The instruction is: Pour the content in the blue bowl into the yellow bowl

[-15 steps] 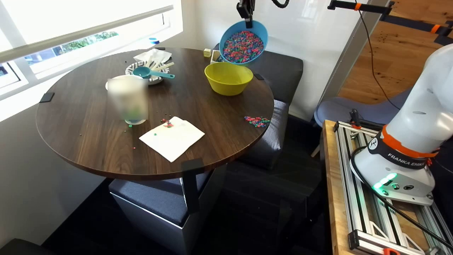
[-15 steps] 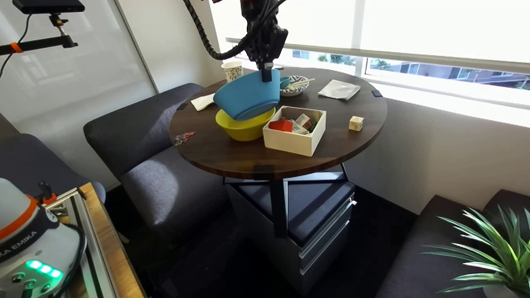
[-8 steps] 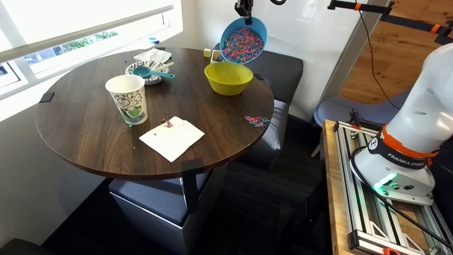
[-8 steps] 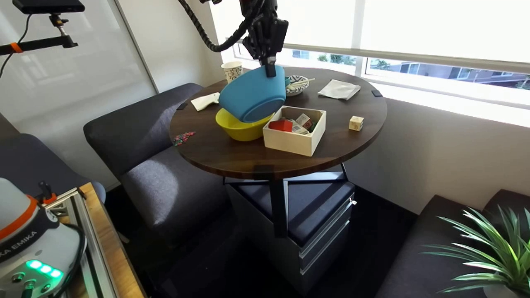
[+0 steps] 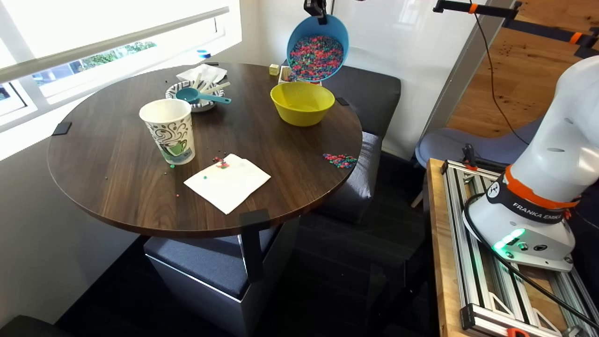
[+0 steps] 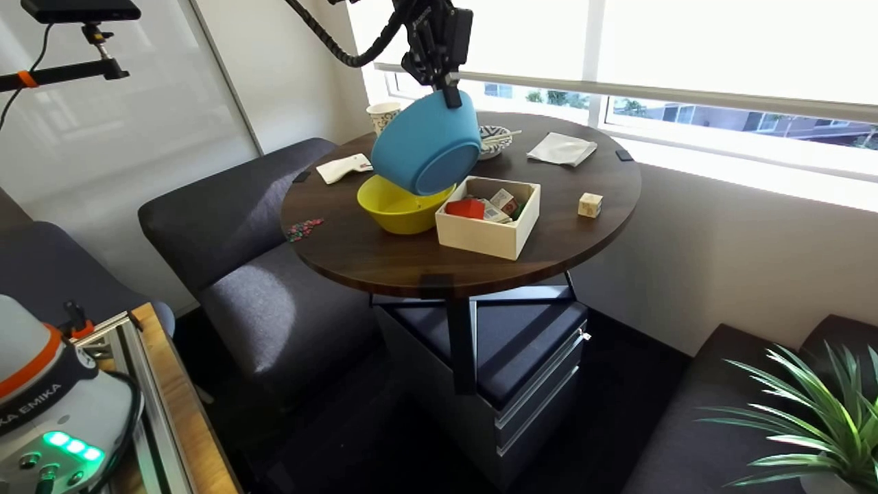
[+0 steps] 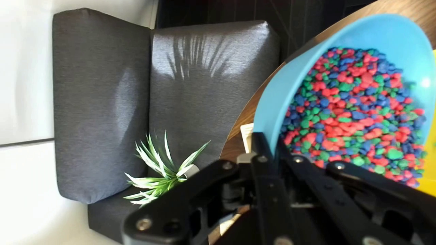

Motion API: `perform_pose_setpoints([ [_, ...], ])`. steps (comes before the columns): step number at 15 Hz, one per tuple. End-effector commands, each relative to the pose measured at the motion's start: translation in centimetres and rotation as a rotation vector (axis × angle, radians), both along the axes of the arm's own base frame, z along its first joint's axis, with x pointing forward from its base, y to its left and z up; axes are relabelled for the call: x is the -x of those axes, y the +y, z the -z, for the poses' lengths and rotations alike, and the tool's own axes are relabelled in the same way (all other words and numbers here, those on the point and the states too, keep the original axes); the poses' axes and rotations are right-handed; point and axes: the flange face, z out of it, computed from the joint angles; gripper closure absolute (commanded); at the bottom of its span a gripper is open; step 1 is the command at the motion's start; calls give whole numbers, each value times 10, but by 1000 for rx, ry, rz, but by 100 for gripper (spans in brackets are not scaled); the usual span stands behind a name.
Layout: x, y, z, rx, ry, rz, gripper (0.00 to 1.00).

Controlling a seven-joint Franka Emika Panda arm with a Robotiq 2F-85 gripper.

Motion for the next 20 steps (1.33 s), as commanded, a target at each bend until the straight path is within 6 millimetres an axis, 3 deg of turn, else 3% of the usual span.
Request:
perform_pose_setpoints([
  [1, 3, 11, -22, 36, -10, -13, 99],
  [2, -2, 6, -2, 12, -1, -12, 94],
  [6, -2, 9, -5, 12, -6, -16, 94],
  [7, -2, 9, -5, 12, -7, -16, 99],
  [13, 1, 24, 12, 21, 25, -46, 99],
  [20, -2, 39, 7, 133, 31, -60, 99],
])
